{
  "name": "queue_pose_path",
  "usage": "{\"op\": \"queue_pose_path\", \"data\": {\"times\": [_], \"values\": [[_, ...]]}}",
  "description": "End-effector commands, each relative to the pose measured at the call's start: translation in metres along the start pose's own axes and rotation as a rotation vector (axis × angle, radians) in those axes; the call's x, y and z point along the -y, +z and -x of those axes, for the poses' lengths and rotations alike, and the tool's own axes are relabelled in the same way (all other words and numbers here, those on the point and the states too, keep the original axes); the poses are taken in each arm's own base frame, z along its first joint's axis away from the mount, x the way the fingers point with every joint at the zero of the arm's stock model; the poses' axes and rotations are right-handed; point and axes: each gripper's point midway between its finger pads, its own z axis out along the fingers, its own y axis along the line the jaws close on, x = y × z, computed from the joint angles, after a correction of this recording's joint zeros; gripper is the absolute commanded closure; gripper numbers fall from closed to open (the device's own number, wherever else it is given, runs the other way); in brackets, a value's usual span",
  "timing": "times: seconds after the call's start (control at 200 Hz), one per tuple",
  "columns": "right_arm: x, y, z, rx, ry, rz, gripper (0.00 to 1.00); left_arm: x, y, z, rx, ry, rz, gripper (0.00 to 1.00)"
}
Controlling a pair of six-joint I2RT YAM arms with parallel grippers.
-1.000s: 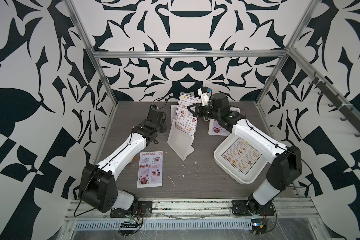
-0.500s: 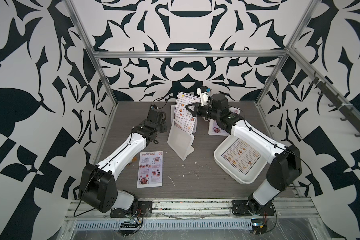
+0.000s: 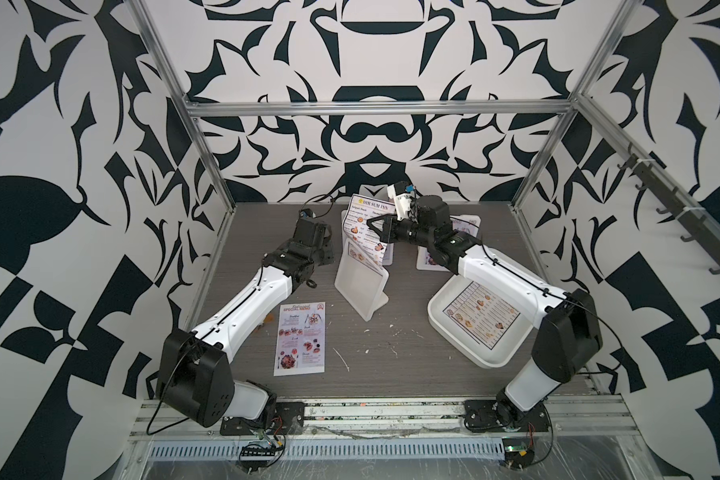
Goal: Replace the menus in the menu holders
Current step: Insert the menu into the menu holder.
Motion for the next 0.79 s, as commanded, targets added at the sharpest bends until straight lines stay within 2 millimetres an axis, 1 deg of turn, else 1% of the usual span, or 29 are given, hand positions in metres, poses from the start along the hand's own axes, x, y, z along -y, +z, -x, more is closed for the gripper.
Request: {"op": "queue_pose_path", "data": {"times": [0.0, 0.21, 0.34, 0.515, 0.685, 0.79], "values": [[-0.023, -0.022, 0.023, 0.093, -0.06, 0.037, 1.0, 0.002, -0.009, 0.007, 0.016, 0.01, -0.004, 0.51], [-0.025, -0.034, 0.021, 0.11, -0.072, 0.033, 0.96, 0.004, -0.009, 0.011, 0.022, 0.01, -0.009, 0.5], [-0.025, -0.038, 0.017, 0.106, -0.066, 0.038, 0.94, 0.006, -0.01, 0.014, 0.026, 0.009, -0.013, 0.5], [-0.016, -0.035, 0.007, 0.096, -0.052, 0.016, 0.93, 0.015, -0.013, 0.024, 0.039, 0.004, -0.043, 0.51], [-0.016, -0.034, 0.007, 0.1, -0.05, 0.016, 0.92, 0.017, -0.017, 0.031, 0.054, 0.005, -0.05, 0.51], [-0.018, -0.034, 0.0, 0.094, -0.046, 0.021, 0.91, 0.02, -0.015, 0.034, 0.054, 0.009, -0.059, 0.51]]}}
